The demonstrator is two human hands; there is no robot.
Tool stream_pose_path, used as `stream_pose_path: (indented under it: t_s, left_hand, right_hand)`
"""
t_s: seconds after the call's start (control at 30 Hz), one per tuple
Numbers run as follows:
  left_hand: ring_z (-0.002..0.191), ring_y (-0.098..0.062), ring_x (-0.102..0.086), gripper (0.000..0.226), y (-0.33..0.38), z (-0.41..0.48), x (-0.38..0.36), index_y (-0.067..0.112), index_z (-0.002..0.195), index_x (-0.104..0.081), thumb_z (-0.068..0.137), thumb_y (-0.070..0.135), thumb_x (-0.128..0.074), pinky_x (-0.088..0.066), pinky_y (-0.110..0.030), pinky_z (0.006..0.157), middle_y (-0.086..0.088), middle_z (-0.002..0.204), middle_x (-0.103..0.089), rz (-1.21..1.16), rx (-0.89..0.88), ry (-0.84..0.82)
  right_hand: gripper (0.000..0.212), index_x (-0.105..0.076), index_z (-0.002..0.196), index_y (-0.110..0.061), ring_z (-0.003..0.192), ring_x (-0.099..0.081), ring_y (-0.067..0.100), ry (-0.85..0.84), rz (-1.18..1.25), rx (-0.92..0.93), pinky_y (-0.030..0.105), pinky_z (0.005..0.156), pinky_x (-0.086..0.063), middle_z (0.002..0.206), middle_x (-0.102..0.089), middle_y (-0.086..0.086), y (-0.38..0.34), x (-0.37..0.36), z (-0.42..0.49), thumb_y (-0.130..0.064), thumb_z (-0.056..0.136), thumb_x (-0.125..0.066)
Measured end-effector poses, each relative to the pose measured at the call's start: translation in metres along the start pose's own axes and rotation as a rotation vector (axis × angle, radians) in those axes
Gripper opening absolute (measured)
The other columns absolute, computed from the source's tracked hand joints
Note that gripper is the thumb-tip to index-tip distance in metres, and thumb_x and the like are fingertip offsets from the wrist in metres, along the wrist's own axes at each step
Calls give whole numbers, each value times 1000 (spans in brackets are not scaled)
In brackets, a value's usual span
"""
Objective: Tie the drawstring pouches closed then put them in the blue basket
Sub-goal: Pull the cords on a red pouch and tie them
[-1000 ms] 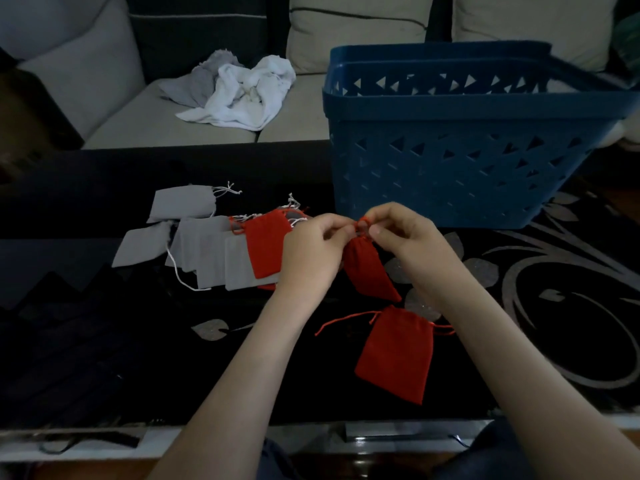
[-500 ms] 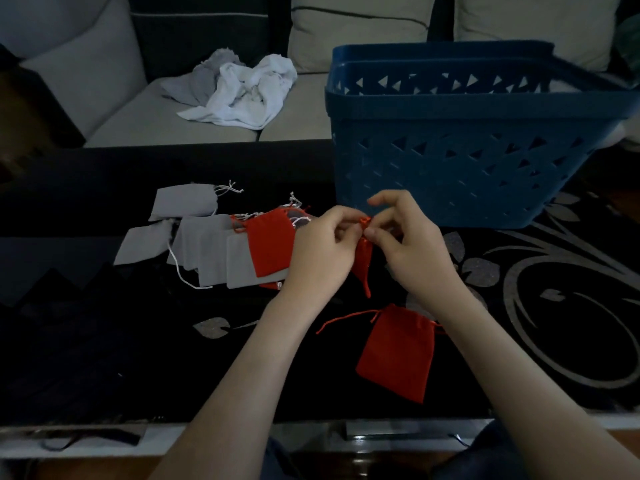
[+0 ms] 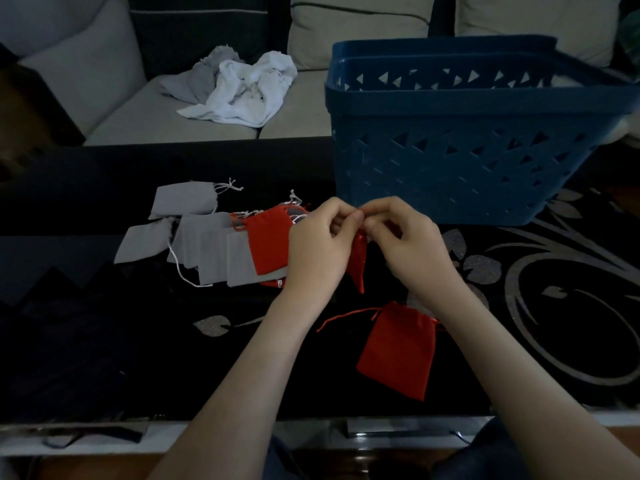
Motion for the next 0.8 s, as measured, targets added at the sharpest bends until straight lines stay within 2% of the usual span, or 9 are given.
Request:
stream_pose_path:
  t_s: [0.07,0.13,0.2,0.3,0.4,0.53,0.63,0.7,0.8]
  left_hand:
    - [73,2,-57,12,-2,0,0,11,84,-68,91,16,-61,-39,-7,66,8,74,-65,-2,9,0]
    - [74,2,-58,11,-2,0,-2,11,85,-69,92,16,-61,-40,-7,66,7,75,-66,-11,11,-16]
    - [74,2,-58,11,0,-1,-3,11,85,-68,92,16,-61,-40,-7,66,7,76,-66,-16,4,-24]
    - [75,2,-58,11,-2,0,-4,11,86,-69,91,16,-61,-40,-6,67,8,76,-66,-26,15,-15]
    - [75,0,-59,12,-6,0,-3,10,88,-70,92,18,-61,-42,-9,68,6,77,-67,-52,66,7]
    - [76,-8,-66,15,-20,-4,-7,12,87,-70,93,21,-60,-51,-20,71,0,79,-71,-266,274,-24]
    - [73,-7,-66,16,-22,-6,-13,8,87,-70,93,18,-59,-51,-17,68,-2,78,-70,-389,367,-88]
    - [76,-7,-66,16,-23,-6,-14,11,90,-71,93,20,-59,-51,-20,72,0,80,-71,-315,354,-109]
    - [82,-10,-67,15,-25,-7,-15,14,93,-71,93,20,-58,-55,-30,79,2,84,-71,-226,333,-95]
  right_hand:
    - [15,-66,98,-25,88,-64,3,-11,44,-56,28,85,-52,89,-70,-5,5,0,1,-15,94,-55]
    - [14,-67,94,-25,86,-65,4,-4,34,-82,30,85,-52,87,-70,-5,8,1,1,-17,93,-56]
    - [10,-67,91,-24,81,-65,4,7,8,-97,25,82,-52,82,-70,-4,10,2,2,-19,92,-59]
    - [8,-65,84,-23,75,-61,-1,21,-42,-89,9,68,-45,76,-68,-7,10,3,3,-20,90,-61]
    - [6,-64,84,-19,77,-59,0,62,-118,-10,5,66,-41,77,-66,-9,2,6,2,-18,90,-62]
    - [3,-62,89,-10,82,-59,14,110,-247,215,16,75,-44,78,-59,-11,-17,6,-3,-12,91,-60]
    - [4,-62,92,-11,82,-58,20,119,-290,287,32,81,-45,77,-48,-18,-22,6,-3,-9,91,-58]
    - [5,-62,91,-13,84,-59,18,89,-257,212,29,81,-46,79,-55,-14,-16,5,0,-10,91,-58]
    - [8,-63,84,-22,77,-60,4,-51,-111,-28,10,68,-42,80,-65,-7,2,-2,4,-23,91,-60]
Point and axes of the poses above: each hand's wrist, its own z-axis towards the middle knuckle, its own x-axis out of the back of the hand, y = z × x, the point moved 8 cm from there along z, towards the middle knuckle
